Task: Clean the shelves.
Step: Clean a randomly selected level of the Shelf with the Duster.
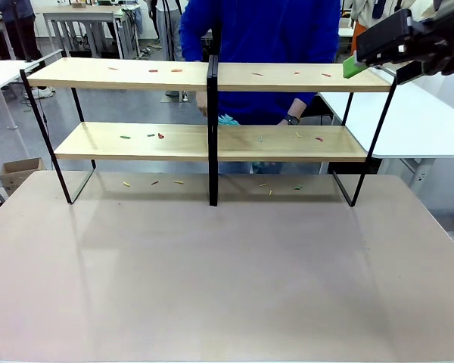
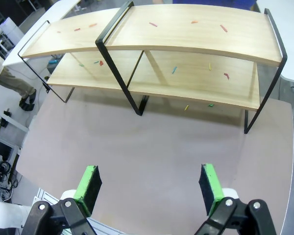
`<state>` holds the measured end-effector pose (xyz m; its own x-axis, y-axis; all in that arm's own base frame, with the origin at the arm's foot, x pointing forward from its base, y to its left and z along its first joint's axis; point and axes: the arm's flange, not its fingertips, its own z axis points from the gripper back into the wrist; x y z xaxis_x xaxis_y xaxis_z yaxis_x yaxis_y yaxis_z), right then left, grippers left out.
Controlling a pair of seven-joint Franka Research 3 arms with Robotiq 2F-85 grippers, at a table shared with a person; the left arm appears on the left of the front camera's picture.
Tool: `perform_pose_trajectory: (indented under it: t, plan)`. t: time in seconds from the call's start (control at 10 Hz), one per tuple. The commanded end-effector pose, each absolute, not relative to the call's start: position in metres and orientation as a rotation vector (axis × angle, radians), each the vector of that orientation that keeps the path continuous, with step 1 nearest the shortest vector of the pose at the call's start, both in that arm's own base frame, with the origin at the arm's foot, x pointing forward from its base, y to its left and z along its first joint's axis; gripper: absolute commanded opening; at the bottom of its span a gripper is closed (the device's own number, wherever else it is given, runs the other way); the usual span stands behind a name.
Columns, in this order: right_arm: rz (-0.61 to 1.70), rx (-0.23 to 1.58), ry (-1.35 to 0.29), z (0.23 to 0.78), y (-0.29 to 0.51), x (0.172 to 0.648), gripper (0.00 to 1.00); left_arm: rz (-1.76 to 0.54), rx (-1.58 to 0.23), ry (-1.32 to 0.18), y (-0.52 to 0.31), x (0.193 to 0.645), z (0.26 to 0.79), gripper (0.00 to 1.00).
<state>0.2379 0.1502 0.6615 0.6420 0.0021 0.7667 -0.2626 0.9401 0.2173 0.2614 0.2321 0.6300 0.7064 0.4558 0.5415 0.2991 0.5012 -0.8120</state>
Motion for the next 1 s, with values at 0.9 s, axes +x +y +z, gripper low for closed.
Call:
perform_pose_trajectory:
  t: [0.9]
  plan:
    - [0.152, 0.324, -0.864, 0.662, 0.150, 0.238, 1.00, -0.844, -0.697, -0.407, -0.044, 0.260, 0.663, 0.13]
